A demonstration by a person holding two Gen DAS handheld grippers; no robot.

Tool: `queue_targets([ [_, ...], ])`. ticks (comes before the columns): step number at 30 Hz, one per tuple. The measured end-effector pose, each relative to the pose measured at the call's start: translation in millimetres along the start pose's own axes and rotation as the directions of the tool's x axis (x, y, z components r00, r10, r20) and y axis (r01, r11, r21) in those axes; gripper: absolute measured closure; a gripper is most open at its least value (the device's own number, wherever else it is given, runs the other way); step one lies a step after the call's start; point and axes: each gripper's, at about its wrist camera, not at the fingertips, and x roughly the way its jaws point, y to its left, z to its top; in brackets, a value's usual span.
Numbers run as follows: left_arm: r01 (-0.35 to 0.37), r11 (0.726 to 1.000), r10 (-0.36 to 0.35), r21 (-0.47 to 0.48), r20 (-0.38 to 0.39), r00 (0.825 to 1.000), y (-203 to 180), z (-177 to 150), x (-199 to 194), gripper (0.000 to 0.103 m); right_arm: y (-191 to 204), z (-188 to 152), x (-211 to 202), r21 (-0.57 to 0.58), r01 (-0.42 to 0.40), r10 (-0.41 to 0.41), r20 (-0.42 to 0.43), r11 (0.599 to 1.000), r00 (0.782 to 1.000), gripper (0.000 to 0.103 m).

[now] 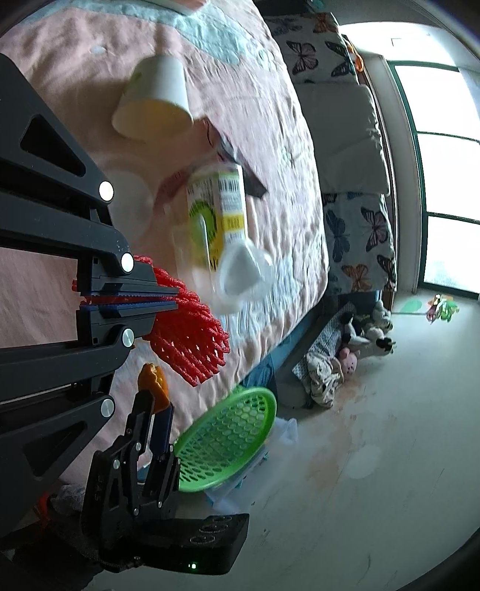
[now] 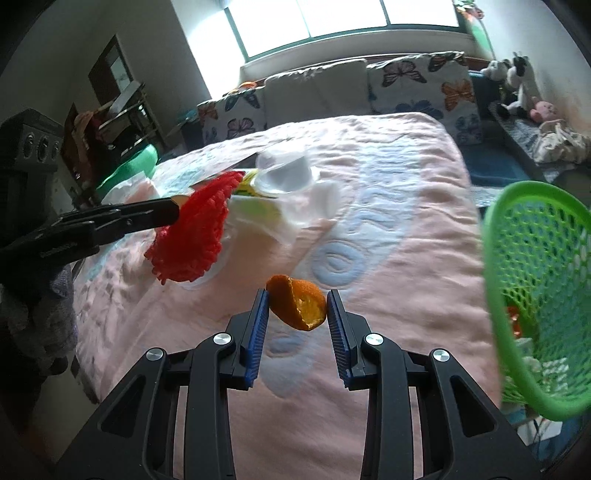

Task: Collect trash
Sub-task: 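Drop the orange peel into the green basket with the right tool while the left tool drops the net there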

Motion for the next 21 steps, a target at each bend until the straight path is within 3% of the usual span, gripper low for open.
queue_targets([
  [10,0.067,0.996,-0.066,0.056,-0.017,0.998,-43.3,19.1,23.3,0.1,-52.3,-7.7,-43.2,0.087,0.11,-0.115,0.057,0.99,0.992,0.07],
  [21,0.138,0.984,-0.133,0.114,-0.05,0.99,-94.7,38.7,53.7,0.1,-129.7,-26.9,-82.8,0.232,0.261,-0.282,0.059,0.937,0.958,0.07],
])
